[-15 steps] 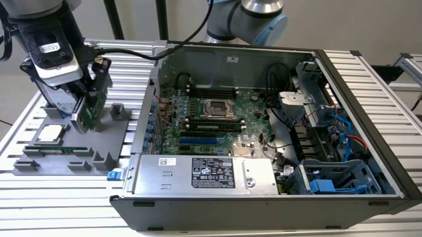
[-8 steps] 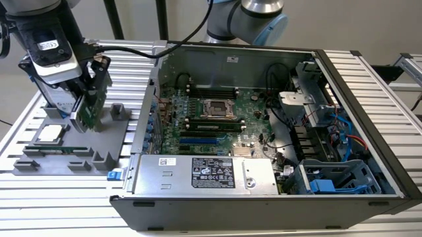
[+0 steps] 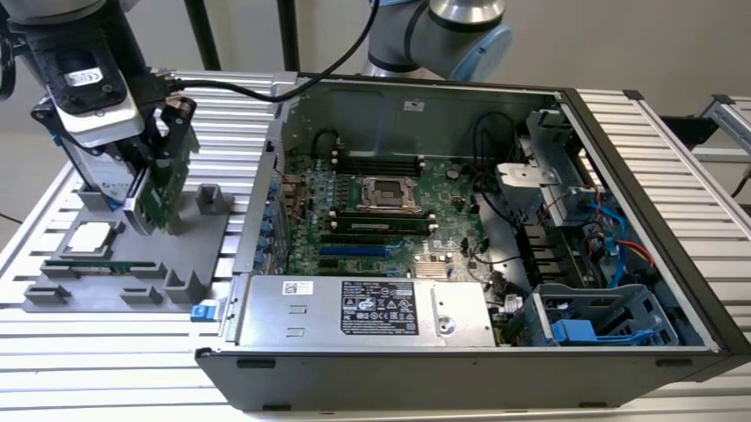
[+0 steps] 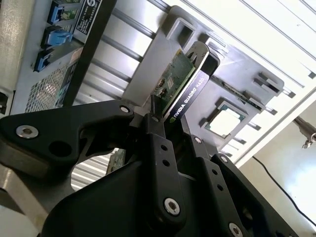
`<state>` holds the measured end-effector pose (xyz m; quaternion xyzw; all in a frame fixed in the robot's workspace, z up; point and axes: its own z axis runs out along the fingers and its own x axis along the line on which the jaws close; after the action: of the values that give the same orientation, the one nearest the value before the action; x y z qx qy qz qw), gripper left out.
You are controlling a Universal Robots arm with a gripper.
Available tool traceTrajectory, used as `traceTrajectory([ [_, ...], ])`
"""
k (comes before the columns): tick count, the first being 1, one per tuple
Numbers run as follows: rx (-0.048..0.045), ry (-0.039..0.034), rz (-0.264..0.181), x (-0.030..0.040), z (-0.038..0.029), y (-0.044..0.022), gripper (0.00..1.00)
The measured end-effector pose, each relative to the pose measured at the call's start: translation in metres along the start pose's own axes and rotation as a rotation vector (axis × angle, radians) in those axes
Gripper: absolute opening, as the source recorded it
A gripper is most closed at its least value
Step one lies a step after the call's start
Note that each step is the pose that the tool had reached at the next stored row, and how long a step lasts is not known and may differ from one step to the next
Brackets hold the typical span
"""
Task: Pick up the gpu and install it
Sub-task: 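Pick up the gpu and move the gpu toward the slot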
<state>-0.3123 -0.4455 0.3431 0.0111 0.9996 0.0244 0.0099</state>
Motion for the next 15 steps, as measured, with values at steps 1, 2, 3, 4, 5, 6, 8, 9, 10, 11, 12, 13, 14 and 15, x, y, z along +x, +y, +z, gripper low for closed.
traceTrajectory([
  [1,0.0,0.0,0.0,0.0,-0.0003,0.0,0.0],
  [2,0.0,0.0,0.0,0.0,-0.0007,0.0,0.0],
  [3,0.0,0.0,0.0,0.0,-0.001,0.0,0.0],
  [4,0.0,0.0,0.0,0.0,-0.0013,0.0001,0.0],
  [5,-0.0001,-0.0001,0.0,0.0,-0.0015,0.0001,0.0],
  [6,-0.0001,-0.0001,0.0,0.0,-0.0018,0.0001,0.0],
  [8,0.0,0.0,0.0,-0.0001,-0.0026,0.0001,0.0],
  [9,0.0,0.0,0.0,-0.0001,-0.0029,0.0001,0.0],
  [10,-0.0001,-0.0001,0.0,-0.0001,-0.0032,0.0002,0.0],
  [11,-0.0001,-0.0001,0.0,-0.0001,-0.0033,0.0002,0.0],
  [12,0.0,0.0,0.0,-0.0001,-0.0036,0.0002,0.0],
  [13,0.0,0.0,0.0,-0.0001,-0.0037,0.0002,0.0],
  [14,0.0,0.0,0.0,-0.0001,-0.0037,0.0002,0.0],
  [15,-0.0001,-0.0001,0.0,-0.0001,-0.0037,0.0002,0.0],
])
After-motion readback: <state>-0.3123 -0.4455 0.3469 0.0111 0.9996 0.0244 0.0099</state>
